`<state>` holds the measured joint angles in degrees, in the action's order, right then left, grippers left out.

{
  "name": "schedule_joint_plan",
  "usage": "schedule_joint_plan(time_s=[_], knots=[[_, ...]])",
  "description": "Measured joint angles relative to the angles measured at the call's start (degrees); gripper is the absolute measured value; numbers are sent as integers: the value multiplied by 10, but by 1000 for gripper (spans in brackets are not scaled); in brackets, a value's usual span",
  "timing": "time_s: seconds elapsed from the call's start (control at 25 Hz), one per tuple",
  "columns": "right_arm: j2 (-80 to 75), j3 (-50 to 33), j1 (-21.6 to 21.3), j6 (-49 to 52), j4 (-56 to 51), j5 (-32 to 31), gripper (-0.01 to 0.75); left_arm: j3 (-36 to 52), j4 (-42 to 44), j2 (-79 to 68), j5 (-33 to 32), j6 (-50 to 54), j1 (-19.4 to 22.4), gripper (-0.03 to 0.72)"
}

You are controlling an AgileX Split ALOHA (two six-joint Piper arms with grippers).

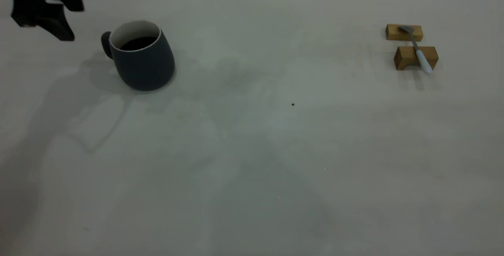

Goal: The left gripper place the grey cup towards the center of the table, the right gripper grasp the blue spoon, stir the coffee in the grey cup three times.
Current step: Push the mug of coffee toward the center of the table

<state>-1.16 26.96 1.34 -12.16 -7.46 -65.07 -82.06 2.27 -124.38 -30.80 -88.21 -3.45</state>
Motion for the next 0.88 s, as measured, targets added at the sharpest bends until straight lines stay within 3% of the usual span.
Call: schedule_joint_plan(time_s=[0.16,0.88], knots=[[0,0,0,0,0,0,240,-13,0,-28,27,-53,-1,606],[0,0,0,0,0,0,240,-13,-3,-51,107,-54,-1,594]])
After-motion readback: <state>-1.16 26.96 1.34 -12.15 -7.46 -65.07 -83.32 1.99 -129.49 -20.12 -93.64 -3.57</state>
